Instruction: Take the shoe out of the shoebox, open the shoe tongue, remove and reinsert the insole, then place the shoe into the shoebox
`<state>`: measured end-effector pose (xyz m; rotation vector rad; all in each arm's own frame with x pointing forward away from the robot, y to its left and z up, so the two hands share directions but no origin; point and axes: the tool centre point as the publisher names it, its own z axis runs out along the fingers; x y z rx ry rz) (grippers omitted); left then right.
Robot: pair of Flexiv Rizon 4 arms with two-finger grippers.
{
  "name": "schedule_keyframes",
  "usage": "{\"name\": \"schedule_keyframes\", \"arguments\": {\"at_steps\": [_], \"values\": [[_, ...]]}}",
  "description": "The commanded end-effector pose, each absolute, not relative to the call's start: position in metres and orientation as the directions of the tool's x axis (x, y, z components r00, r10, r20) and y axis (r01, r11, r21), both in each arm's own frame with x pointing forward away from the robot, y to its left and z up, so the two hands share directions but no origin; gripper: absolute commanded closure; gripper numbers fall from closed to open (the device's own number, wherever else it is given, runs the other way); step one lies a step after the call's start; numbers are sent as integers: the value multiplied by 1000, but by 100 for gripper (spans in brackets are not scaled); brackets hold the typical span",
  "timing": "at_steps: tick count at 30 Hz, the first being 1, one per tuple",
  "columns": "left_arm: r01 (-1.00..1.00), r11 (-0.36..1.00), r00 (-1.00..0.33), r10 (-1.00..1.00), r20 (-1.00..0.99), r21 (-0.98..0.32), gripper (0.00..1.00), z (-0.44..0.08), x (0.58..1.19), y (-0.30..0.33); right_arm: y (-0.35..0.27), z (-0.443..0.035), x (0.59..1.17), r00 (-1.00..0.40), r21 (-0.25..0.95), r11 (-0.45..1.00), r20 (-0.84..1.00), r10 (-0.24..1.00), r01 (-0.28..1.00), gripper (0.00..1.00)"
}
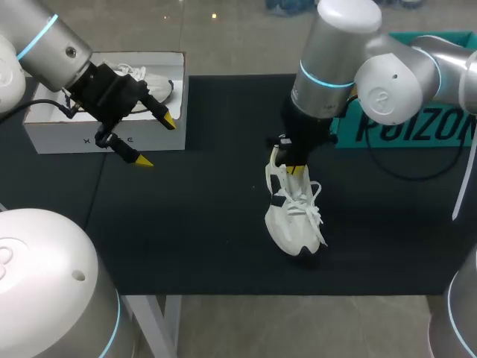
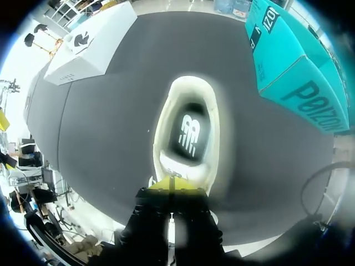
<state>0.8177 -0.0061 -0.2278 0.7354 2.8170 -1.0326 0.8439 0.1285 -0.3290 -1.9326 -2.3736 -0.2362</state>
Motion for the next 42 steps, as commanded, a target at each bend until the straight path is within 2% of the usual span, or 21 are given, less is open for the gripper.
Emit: {"name": "schedule_keyframes", "arguments": {"at_steps": [1,3,5,7,8,9,10,29,32,34,36,40,42], "values": [[451,665,-885,417,-205,-595,0,-228,818,-6,123,-307,837,-279,120,261,163,946,958,100],[451,665,-885,417,-205,-595,0,-228,818,-6,127,-302,840,-378,136,359,164,911,923,100],[451,665,-885,417,-205,-595,0,-228,818,-6,135,-300,839,-559,171,536,139,818,827,100],[451,665,-885,417,-205,-595,0,-228,818,-6,140,-301,836,-701,145,686,127,701,713,100],[451,665,-885,417,-205,-595,0,-228,818,-6,140,-304,835,-733,121,723,67,677,680,69],[451,665,-885,417,-205,-595,0,-228,818,-6,140,-304,835,-739,121,732,15,674,670,2],[451,665,-885,417,-205,-595,0,-228,818,-6,139,-303,834,-752,107,746,30,659,658,0],[451,665,-885,417,-205,-595,0,-228,818,-6,139,-303,834,-752,107,746,30,659,658,0],[451,665,-885,417,-205,-595,0,-228,818,-6,139,-303,847,-873,103,870,-24,487,483,0],[451,665,-885,417,-205,-595,0,-228,818,-6,136,-306,857,-955,126,948,-29,296,291,0],[451,665,-885,417,-205,-595,0,-228,818,-6,129,-309,863,-987,128,980,-30,160,155,0],[451,665,-885,417,-205,-595,0,-228,818,-6,112,-310,876,-997,107,994,-73,8,0,0],[451,665,-885,417,-205,-595,0,-228,818,-6,109,-307,877,-982,162,972,-117,-150,-168,0]]}}
